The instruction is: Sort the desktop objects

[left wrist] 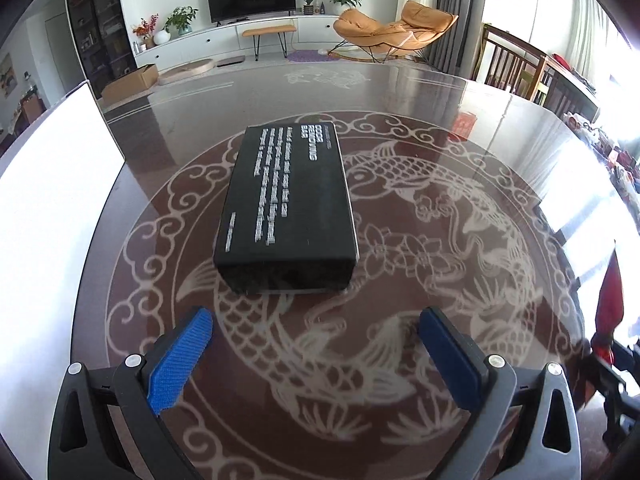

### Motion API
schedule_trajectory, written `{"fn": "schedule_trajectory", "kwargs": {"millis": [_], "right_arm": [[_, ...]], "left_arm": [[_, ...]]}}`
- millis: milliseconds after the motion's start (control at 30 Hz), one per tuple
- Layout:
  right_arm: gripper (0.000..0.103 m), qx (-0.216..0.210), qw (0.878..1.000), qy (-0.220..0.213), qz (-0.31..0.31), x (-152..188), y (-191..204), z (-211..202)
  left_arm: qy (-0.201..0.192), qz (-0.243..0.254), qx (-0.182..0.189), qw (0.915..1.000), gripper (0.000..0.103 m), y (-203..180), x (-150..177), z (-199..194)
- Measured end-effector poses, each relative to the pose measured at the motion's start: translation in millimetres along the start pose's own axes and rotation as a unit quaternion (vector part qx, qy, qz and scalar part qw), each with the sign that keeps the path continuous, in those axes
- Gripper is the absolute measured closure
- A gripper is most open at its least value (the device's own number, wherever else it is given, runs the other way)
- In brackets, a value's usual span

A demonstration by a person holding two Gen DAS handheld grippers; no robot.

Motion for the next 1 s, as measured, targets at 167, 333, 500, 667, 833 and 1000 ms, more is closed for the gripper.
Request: {"fn": "schedule_trajectory", "kwargs": {"millis": [167,333,500,667,833,1000], "right_arm": [[0.073,0.006,1.000,0.001,-0.007,5,3,-9],[0.073,0.023,0.999,0.003,-0.025,8,11,-9],[0.072,0.026,0.999,0.004,-0.030,7,17,-6],[0.072,0.023,0.999,0.003,-0.027,5,17,-6],[0.072,0.025,0.999,0.004,-0.029,2,16,-5],[0.072,0.023,0.999,0.004,-0.028,1,15,-4]], "left_arm": [[0.002,0.000,0.000,1.0000,0.000,-1,-23,19],[-0.001,0.021,0.015,0.9997,0.001,1,-46,37],[-0.012,-0.005,0.009,0.9999,0.044,8,-62,40],[-0.028,0.012,-0.003,0.9995,0.044,5,-37,25],[-0.027,0.005,-0.001,0.9996,0.044,15,0,-5],[-0.022,0.005,0.001,0.9997,0.045,9,45,-44]]}}
Point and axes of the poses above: each gripper's, at about its wrist camera, not at the fingertips, and z roughly the way its jaws point, y to its left, x to its underside, the point moved 1 cm from there along z, roughly the way its jaws point, and after that the axes turned 7 degrees about -y, right-handed, at the moved point
